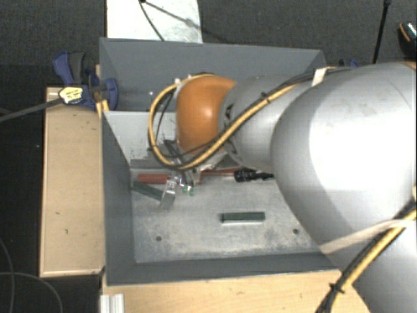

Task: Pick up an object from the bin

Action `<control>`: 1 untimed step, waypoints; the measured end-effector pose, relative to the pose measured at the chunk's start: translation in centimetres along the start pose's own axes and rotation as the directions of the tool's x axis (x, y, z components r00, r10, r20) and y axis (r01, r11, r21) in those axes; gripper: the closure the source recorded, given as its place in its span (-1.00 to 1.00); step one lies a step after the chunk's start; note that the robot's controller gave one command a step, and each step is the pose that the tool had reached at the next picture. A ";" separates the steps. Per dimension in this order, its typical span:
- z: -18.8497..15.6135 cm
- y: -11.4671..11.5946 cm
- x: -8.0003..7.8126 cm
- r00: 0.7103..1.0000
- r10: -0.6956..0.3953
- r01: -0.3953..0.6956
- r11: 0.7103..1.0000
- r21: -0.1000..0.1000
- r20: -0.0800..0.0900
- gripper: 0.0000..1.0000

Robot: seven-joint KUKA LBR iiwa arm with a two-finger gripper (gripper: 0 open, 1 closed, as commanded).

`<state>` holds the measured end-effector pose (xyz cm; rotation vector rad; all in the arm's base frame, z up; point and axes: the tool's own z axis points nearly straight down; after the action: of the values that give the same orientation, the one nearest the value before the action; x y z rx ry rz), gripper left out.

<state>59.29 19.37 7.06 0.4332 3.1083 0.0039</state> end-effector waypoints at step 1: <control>0.0 0.0 0.0 1.000 0.000 0.000 1.000 0.001 0.000 1.00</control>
Offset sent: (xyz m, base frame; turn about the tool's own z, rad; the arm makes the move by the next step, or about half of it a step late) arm 0.0000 0.0000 0.0000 0.0000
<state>59.29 19.35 7.04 0.4333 3.1083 0.0031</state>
